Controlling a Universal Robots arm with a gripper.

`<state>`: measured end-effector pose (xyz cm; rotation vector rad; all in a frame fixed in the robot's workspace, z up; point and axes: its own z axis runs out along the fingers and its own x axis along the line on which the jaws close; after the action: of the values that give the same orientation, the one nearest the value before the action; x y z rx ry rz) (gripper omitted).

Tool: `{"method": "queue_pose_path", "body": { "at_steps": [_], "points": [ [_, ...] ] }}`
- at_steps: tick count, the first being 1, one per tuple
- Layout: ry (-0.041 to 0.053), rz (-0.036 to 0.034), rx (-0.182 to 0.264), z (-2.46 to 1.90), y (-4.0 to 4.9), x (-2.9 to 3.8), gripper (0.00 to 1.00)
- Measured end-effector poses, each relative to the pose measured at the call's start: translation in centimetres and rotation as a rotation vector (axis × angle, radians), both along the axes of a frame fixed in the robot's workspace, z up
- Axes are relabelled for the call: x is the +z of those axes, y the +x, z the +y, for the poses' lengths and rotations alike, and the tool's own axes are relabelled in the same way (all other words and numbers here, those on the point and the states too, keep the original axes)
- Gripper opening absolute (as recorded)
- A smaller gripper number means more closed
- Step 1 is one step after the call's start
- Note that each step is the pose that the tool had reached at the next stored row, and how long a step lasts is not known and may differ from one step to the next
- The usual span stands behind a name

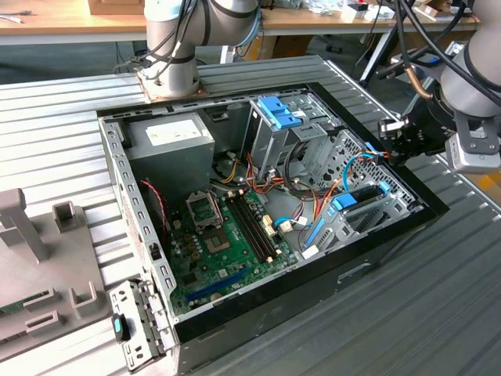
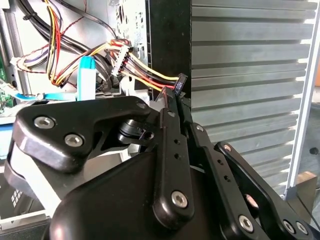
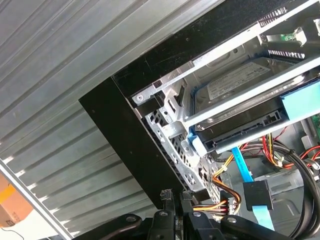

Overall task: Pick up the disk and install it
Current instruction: 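Insert the disk into the insertion slot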

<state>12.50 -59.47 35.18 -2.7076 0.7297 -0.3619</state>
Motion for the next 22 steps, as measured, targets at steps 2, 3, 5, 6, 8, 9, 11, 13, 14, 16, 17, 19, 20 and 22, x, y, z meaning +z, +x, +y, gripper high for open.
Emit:
{"method": "queue_pose_path", "body": {
  "at_steps": [2, 3, 5, 6, 8, 9, 11, 13, 14, 16, 17, 19, 20, 22],
  "points": [
    [0.0003, 0.0000, -0.001, 0.00, -0.01, -0.01, 0.16],
    [0.0000, -0.0005, -0.004, 0.00, -0.15, 0.11, 0.16],
    [0.0001, -0.0028, -0.008, 0.00, -0.30, 0.55, 0.16],
    [0.0002, -0.0044, -0.010, 0.00, -0.35, 0.82, 0.16],
    [0.0002, -0.0064, -0.022, 0.01, -0.39, 1.14, 0.16],
    [0.0000, -0.0065, -0.029, 0.00, -0.40, 1.15, 0.16],
    [-0.0014, -0.0064, -0.063, 0.00, -0.40, 1.17, 0.16],
    [-0.0041, -0.0067, -0.089, 0.00, -0.50, 1.16, 0.16],
    [-0.0042, -0.0069, -0.092, 0.00, -0.66, 1.17, 0.16],
    [-0.0045, -0.0070, -0.098, 0.00, -1.02, 1.16, 0.16],
    [-0.0048, -0.0071, -0.100, 0.00, -1.10, 1.17, 0.16],
    [-0.0048, -0.0071, -0.113, 0.00, -1.60, 1.16, 0.16],
    [-0.0049, -0.0071, -0.116, 0.00, -1.84, 1.17, 0.16],
    [-0.0049, -0.0071, -0.117, 0.00, -2.00, 1.17, 0.16]
  ]
}}
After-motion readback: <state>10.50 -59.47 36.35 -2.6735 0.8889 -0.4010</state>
